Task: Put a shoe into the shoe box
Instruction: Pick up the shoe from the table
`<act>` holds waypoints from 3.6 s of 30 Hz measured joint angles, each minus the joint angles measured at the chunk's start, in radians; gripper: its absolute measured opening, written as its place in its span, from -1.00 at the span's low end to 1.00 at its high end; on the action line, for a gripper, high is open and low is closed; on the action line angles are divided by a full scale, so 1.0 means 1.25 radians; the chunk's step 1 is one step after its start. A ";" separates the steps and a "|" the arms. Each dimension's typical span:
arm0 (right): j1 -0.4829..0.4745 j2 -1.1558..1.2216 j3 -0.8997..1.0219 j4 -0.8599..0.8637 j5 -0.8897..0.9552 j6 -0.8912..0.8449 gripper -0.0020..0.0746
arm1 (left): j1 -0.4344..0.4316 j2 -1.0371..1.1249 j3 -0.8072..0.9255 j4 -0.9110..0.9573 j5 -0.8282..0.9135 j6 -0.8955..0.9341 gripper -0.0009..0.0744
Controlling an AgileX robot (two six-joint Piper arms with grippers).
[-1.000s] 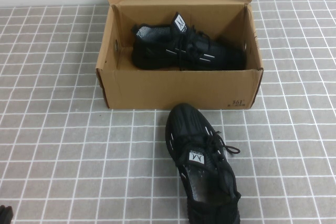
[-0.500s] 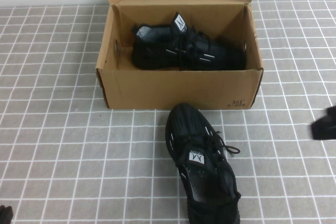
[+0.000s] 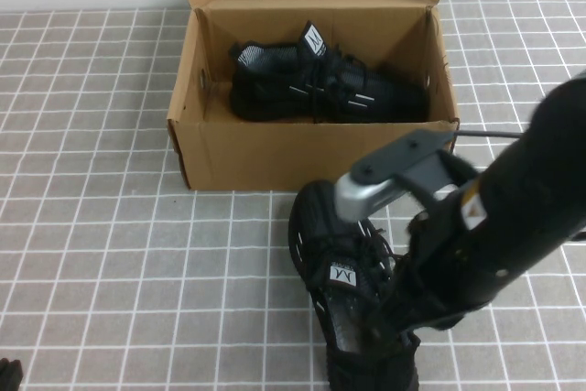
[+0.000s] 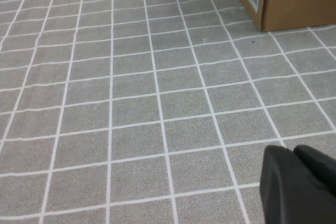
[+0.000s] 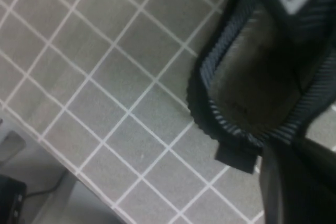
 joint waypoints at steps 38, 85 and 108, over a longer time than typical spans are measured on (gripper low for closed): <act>0.019 0.185 -0.016 -0.317 -0.181 0.071 0.60 | 0.000 0.000 0.000 0.000 0.000 0.000 -0.98; 0.019 0.203 -0.054 -0.285 -0.164 0.076 -0.95 | 0.000 0.000 0.000 0.001 0.000 0.000 -0.98; 0.019 -0.079 -0.105 -0.260 -0.026 -0.310 -0.96 | 0.000 0.000 0.000 0.001 0.000 0.000 -0.98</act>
